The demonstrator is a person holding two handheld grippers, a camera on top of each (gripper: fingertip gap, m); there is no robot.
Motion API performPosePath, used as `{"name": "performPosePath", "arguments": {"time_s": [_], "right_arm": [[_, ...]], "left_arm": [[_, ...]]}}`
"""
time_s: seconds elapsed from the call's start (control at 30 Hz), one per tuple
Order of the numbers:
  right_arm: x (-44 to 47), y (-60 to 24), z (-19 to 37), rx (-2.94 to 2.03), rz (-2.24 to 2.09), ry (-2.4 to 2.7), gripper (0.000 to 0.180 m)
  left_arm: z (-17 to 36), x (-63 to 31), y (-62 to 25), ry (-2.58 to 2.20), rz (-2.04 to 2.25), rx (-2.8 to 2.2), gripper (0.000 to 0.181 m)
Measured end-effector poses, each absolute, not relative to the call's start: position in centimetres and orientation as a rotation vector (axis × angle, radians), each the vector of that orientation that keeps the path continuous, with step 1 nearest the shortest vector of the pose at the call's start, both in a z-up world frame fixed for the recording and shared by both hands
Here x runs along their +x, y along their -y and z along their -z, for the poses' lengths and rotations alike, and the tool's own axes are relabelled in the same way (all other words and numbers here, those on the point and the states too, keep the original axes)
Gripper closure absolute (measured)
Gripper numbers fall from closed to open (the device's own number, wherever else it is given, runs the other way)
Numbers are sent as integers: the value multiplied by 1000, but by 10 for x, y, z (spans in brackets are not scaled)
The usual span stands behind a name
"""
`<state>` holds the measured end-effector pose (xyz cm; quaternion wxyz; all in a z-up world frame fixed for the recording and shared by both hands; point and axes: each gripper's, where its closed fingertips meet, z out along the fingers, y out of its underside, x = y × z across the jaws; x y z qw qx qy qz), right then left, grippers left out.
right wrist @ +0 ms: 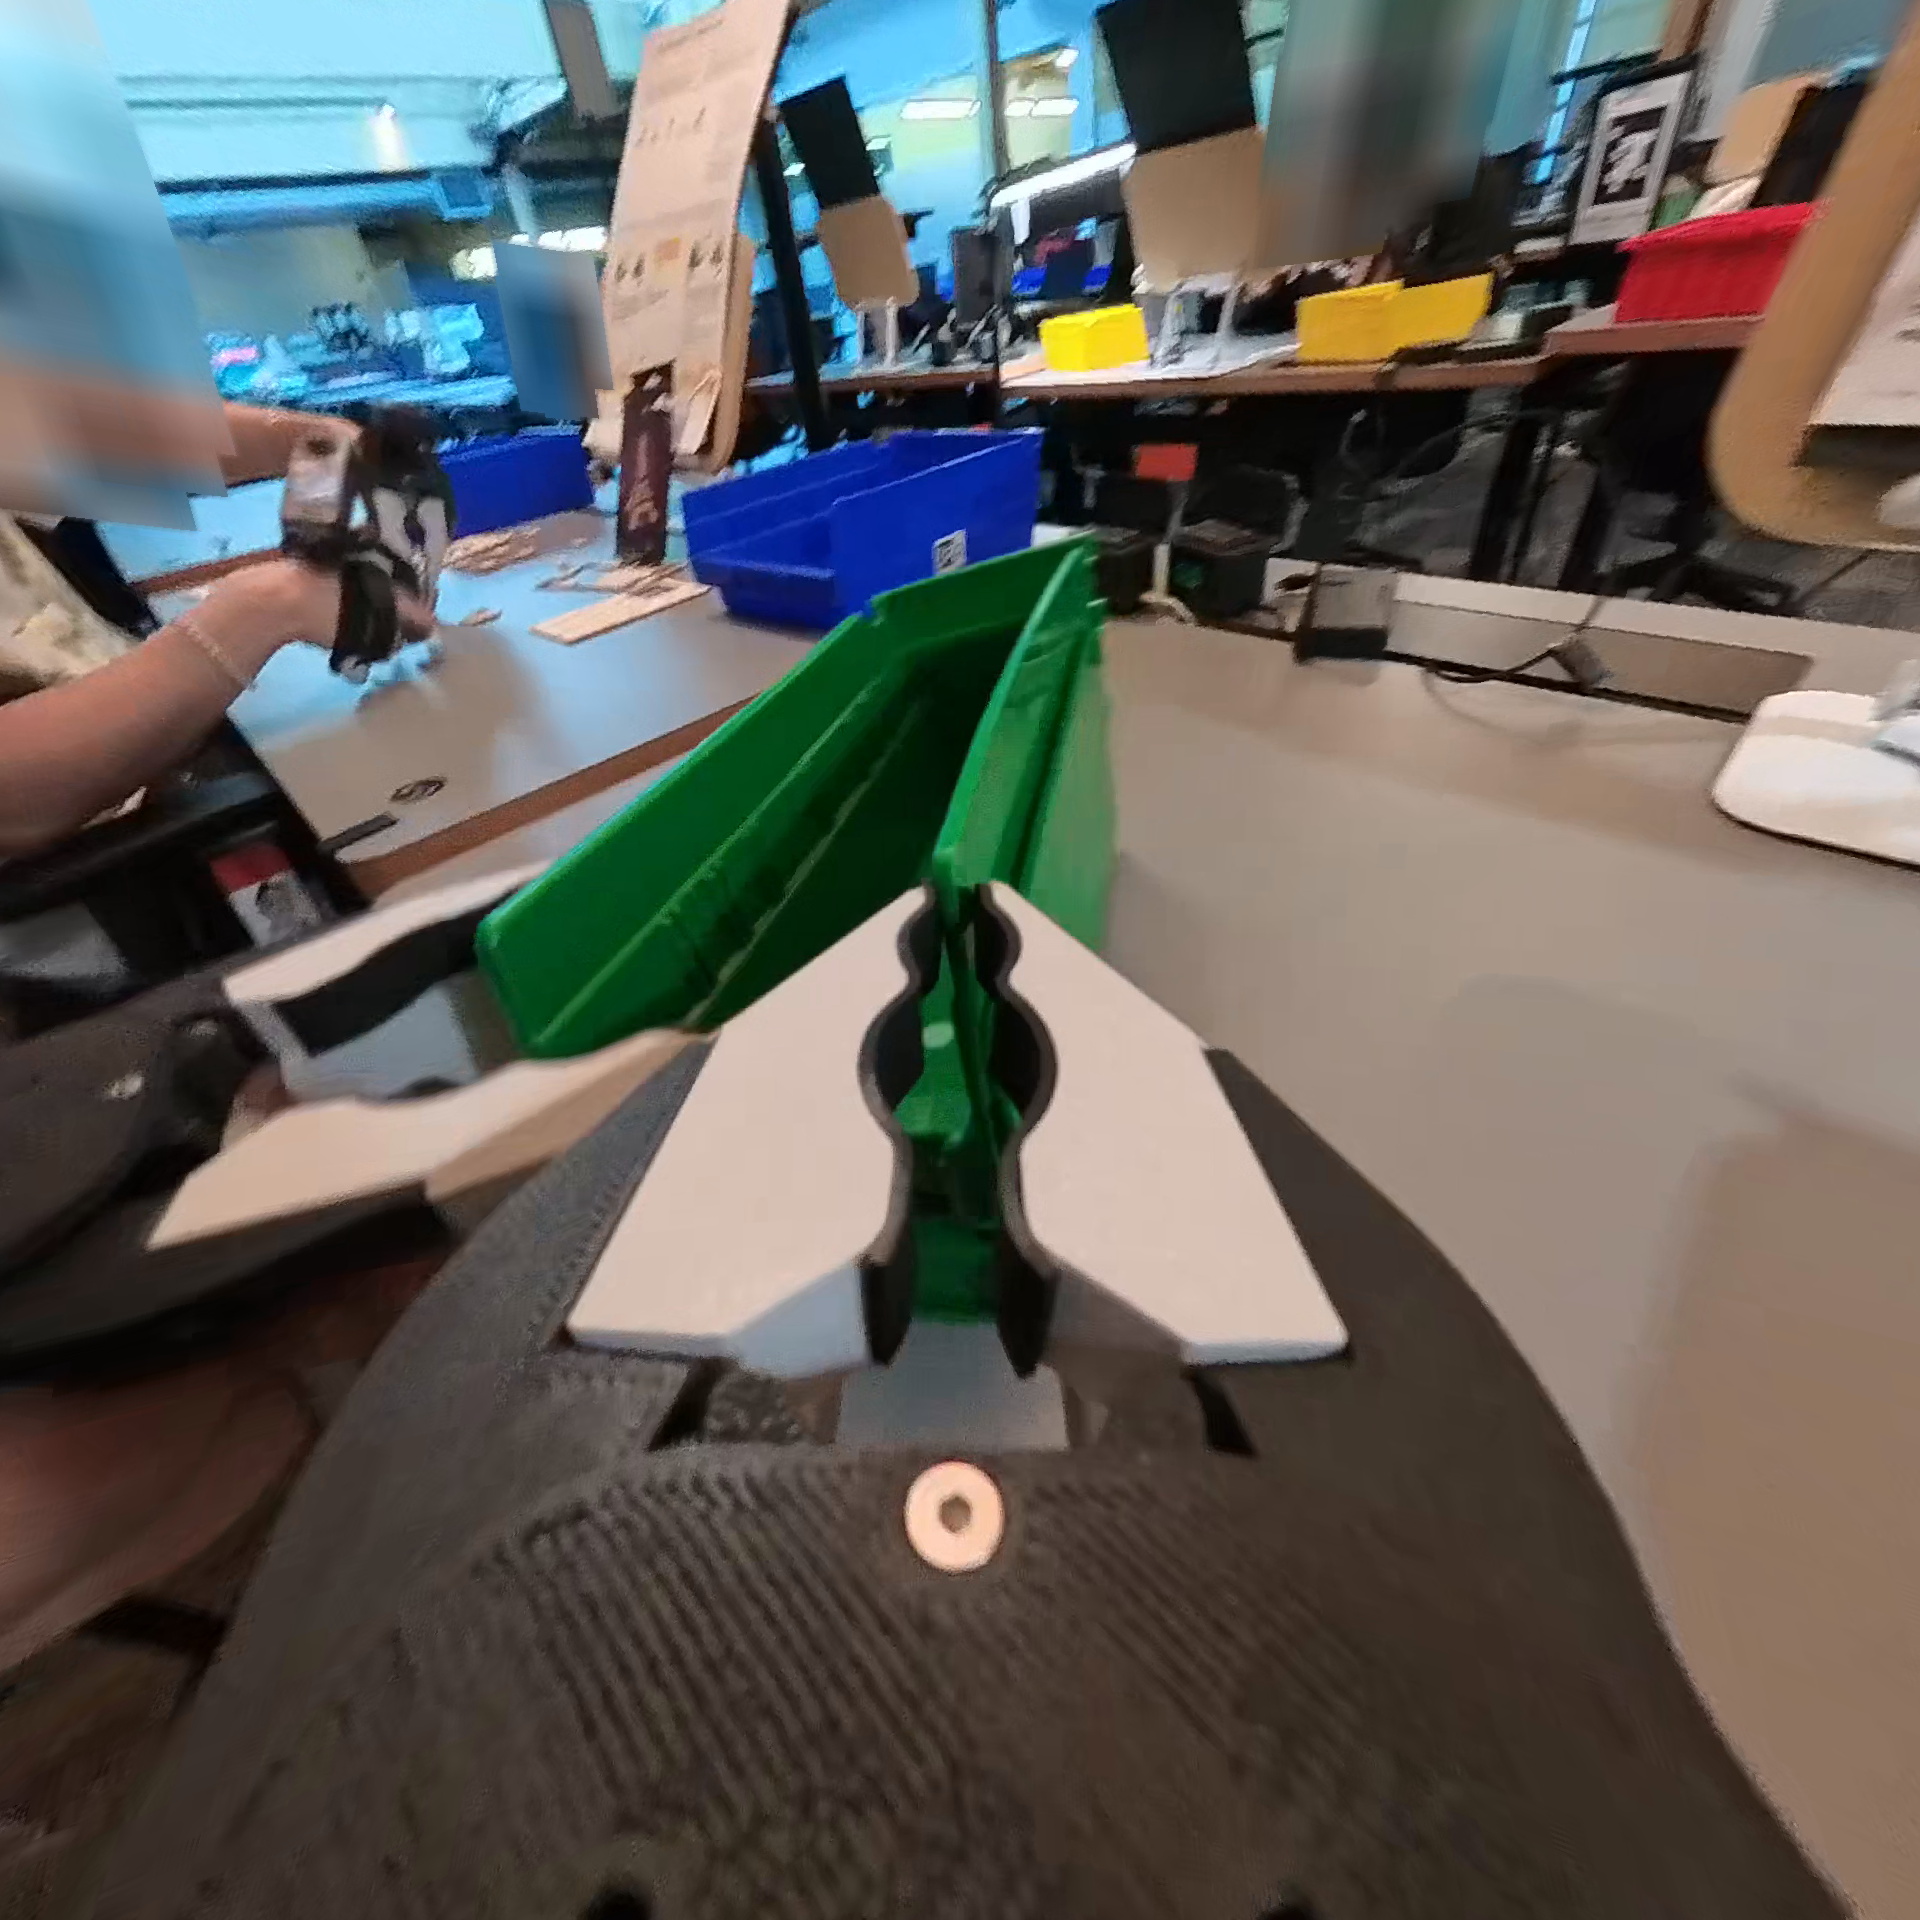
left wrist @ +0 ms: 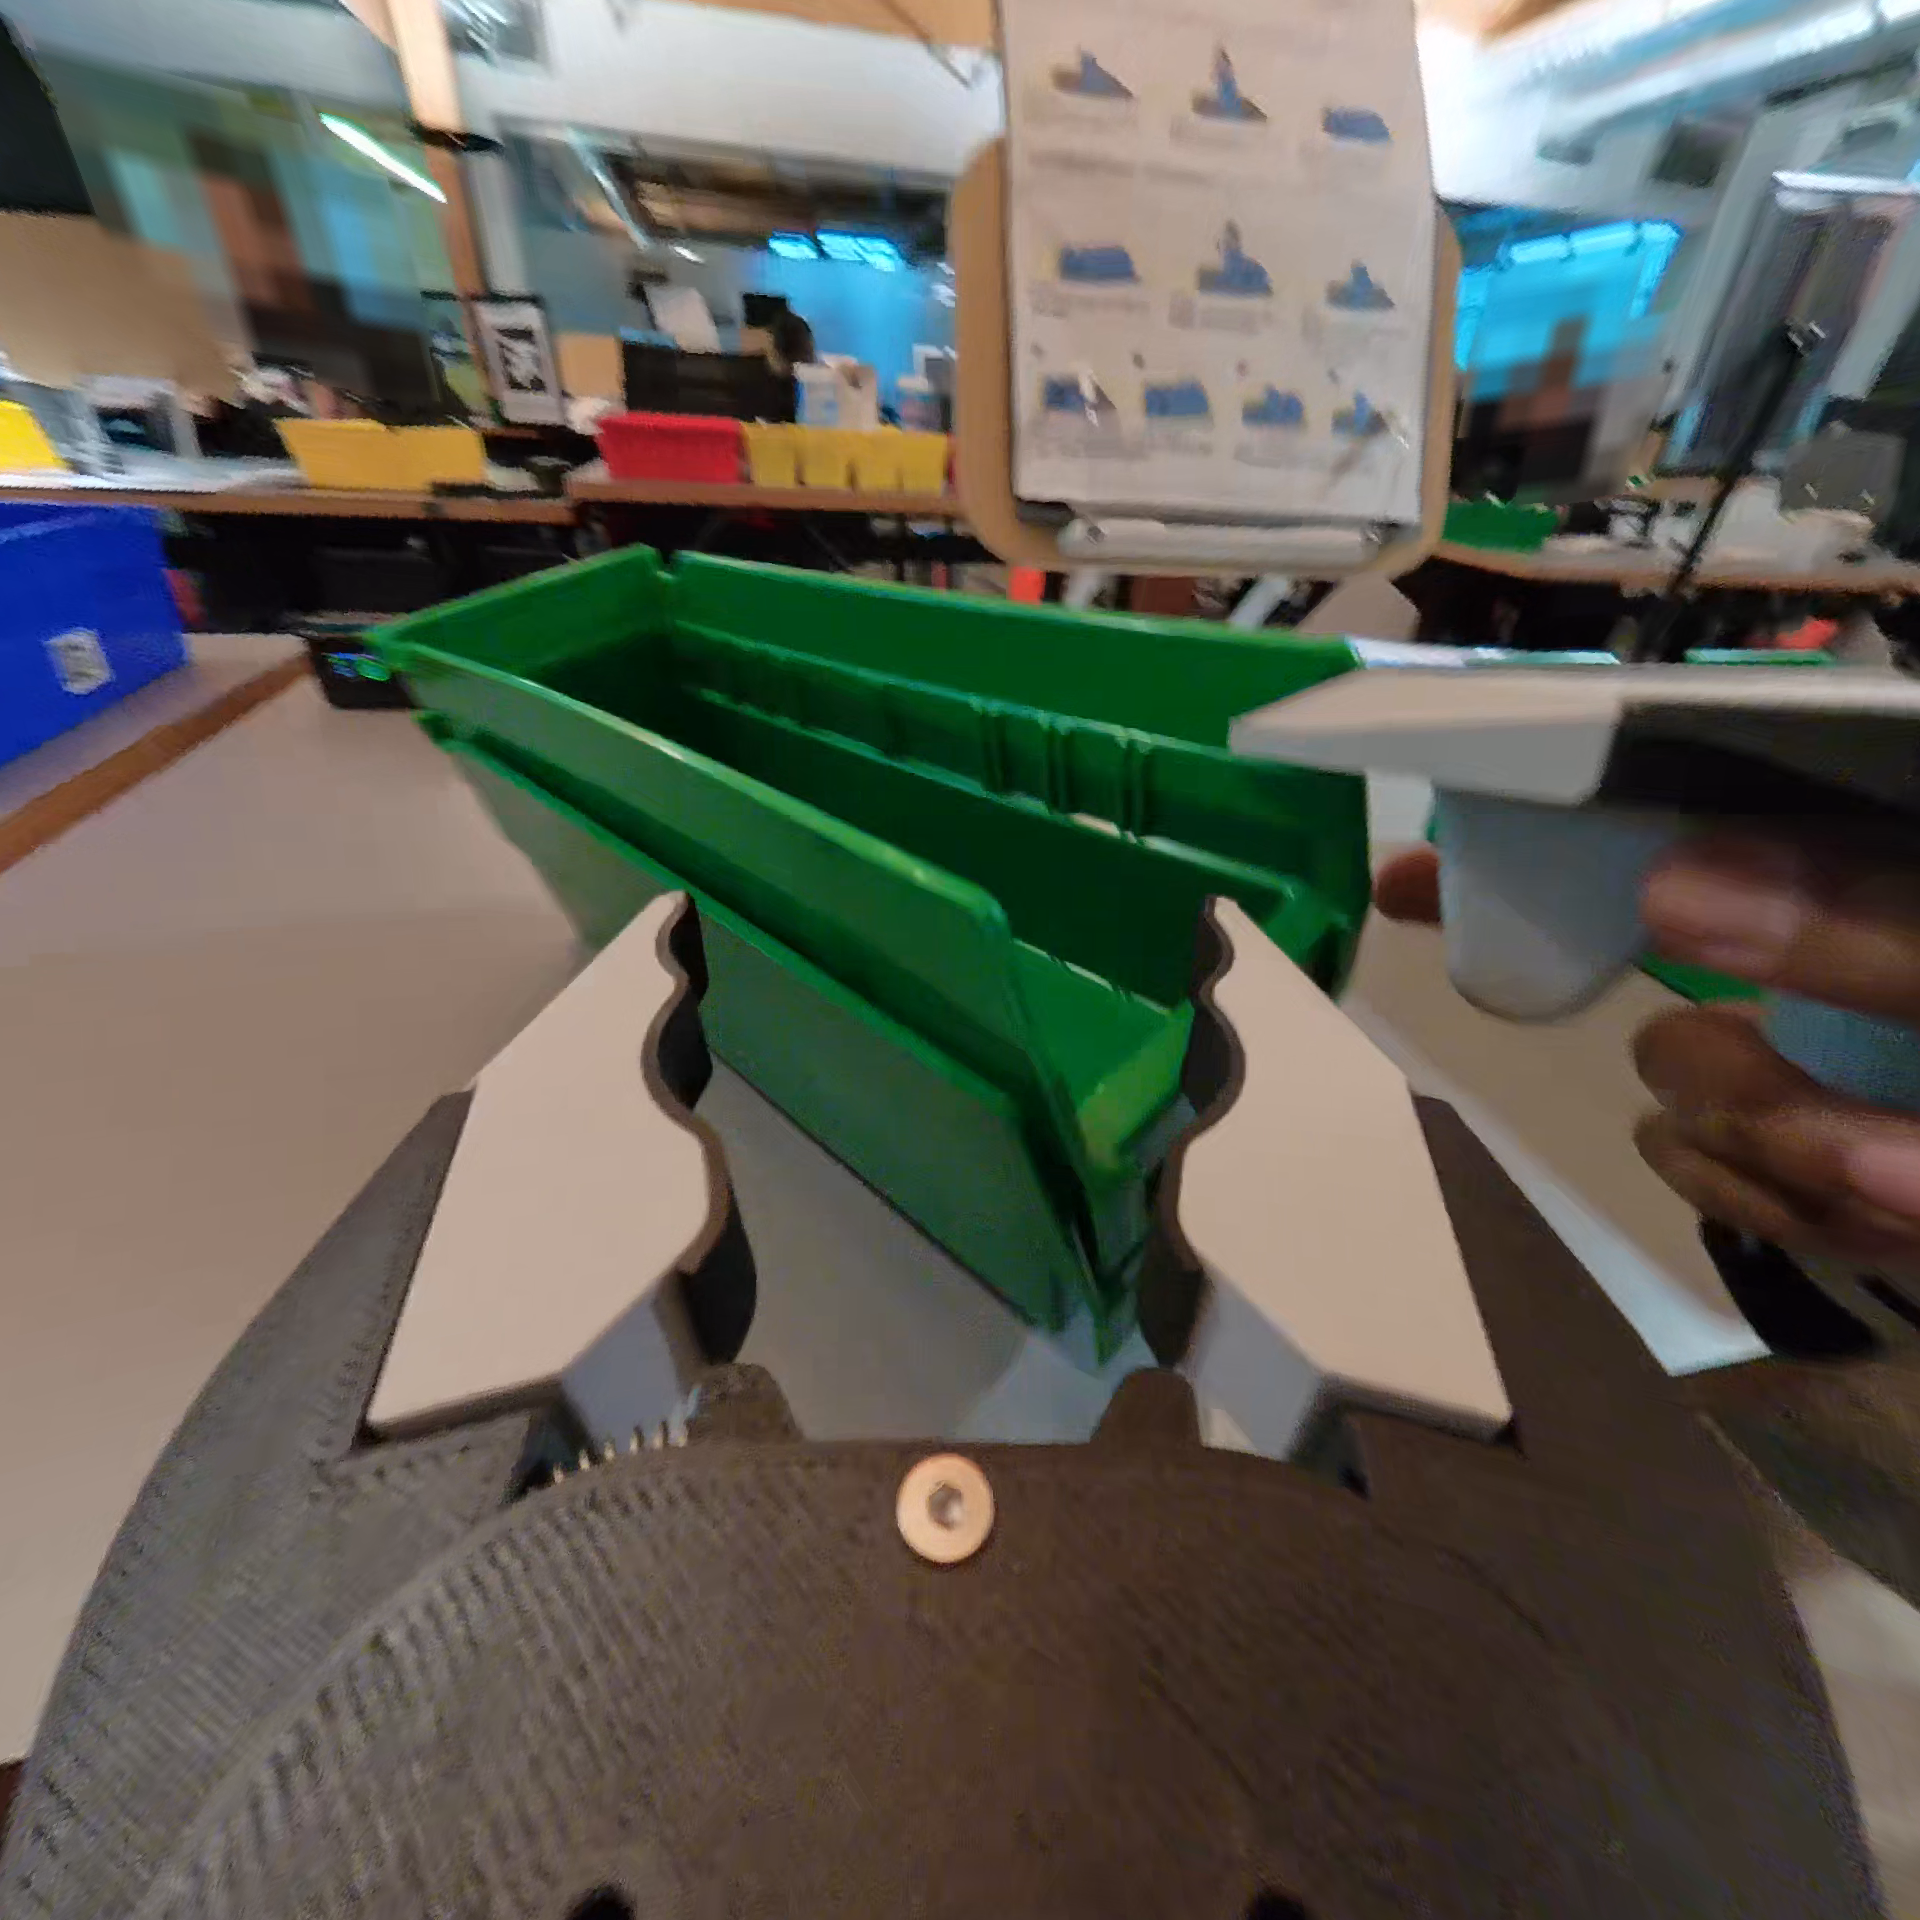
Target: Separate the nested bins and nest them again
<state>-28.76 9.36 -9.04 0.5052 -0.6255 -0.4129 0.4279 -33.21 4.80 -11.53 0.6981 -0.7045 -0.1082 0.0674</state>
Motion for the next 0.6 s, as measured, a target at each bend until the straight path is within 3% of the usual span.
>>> {"name": "performPosePath", "arguments": {"time_s": [0.03, 0.1, 0.2, 0.33, 0.6], "right_arm": [[-284, -101, 89, -1518, -1043, 956, 176], [-279, -110, 89, -1563, -1110, 885, 177], [-275, -118, 96, -1619, -1179, 801, 177], [-274, -120, 95, -1615, -1179, 779, 177], [-273, -124, 92, -1638, -1284, 725, 176]], "left_arm": [[120, -325, -51, 220, -130, -1596, 90], [126, -316, -56, 206, -116, -1620, 85], [125, -305, -58, 158, -110, -1615, 93], [135, -293, -62, 53, -142, -1672, 78], [154, -294, -65, -68, -262, -1775, 78]]}}
